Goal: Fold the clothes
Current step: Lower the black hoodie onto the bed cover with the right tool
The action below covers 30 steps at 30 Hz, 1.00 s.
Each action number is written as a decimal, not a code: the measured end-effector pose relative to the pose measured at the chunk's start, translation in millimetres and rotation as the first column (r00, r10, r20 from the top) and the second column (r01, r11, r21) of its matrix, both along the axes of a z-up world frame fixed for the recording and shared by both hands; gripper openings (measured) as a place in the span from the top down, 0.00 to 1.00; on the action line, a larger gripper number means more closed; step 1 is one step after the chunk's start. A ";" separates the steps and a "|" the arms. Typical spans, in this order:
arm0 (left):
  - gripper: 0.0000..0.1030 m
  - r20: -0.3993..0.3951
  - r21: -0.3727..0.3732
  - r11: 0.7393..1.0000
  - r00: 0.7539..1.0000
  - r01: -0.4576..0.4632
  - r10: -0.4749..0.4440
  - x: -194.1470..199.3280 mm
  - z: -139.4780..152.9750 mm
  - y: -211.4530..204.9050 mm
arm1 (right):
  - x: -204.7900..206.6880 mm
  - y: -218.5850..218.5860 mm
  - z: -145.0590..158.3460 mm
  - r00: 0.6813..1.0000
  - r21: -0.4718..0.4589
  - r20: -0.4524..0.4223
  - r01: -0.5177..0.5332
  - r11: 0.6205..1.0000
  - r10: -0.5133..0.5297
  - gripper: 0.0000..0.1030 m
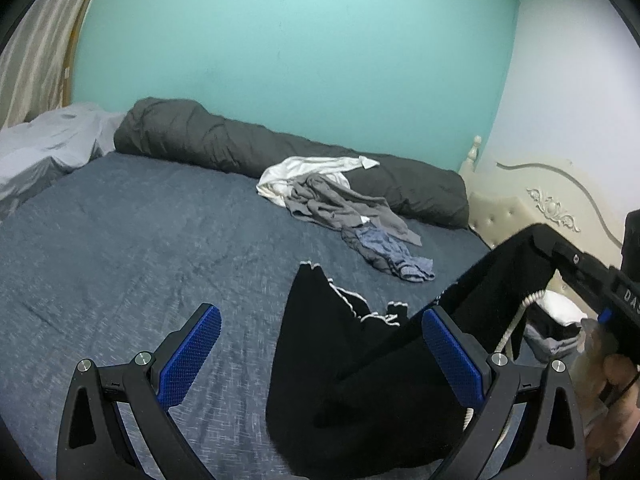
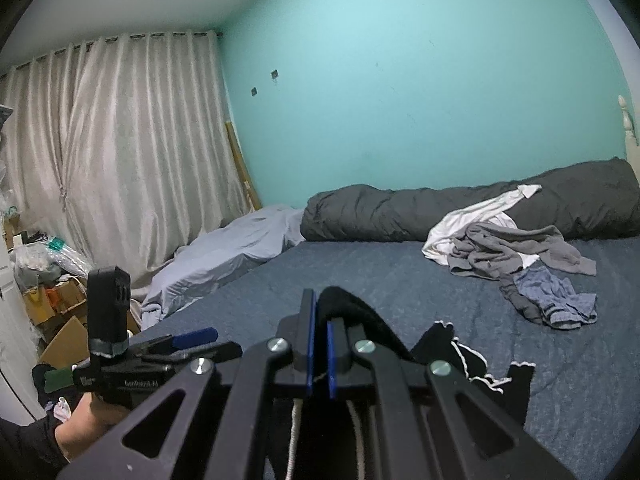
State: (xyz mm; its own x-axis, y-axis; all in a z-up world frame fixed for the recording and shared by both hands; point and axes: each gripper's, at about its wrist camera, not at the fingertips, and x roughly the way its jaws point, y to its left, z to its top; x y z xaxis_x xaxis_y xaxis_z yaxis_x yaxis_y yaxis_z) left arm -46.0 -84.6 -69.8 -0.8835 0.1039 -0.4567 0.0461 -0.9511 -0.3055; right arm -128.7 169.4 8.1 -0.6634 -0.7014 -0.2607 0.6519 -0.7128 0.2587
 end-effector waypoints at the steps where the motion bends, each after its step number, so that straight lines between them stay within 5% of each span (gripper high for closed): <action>1: 0.00 0.006 0.006 1.000 1.000 0.001 -0.001 -3.1 -5.5 0.0 | -4.1 0.6 -3.5 1.000 0.004 0.005 0.006 1.000 -0.006 0.96; 12: 0.01 0.049 0.047 0.999 0.998 -0.028 0.025 -32.6 -65.5 -6.4 | -44.0 -5.0 -39.7 0.998 0.052 0.055 0.029 0.998 -0.031 0.96; 30: 0.00 0.078 0.079 0.996 0.996 -0.045 0.039 -49.3 -100.9 -18.8 | -95.8 -9.7 -86.0 0.987 0.096 0.129 0.081 0.992 -0.093 0.96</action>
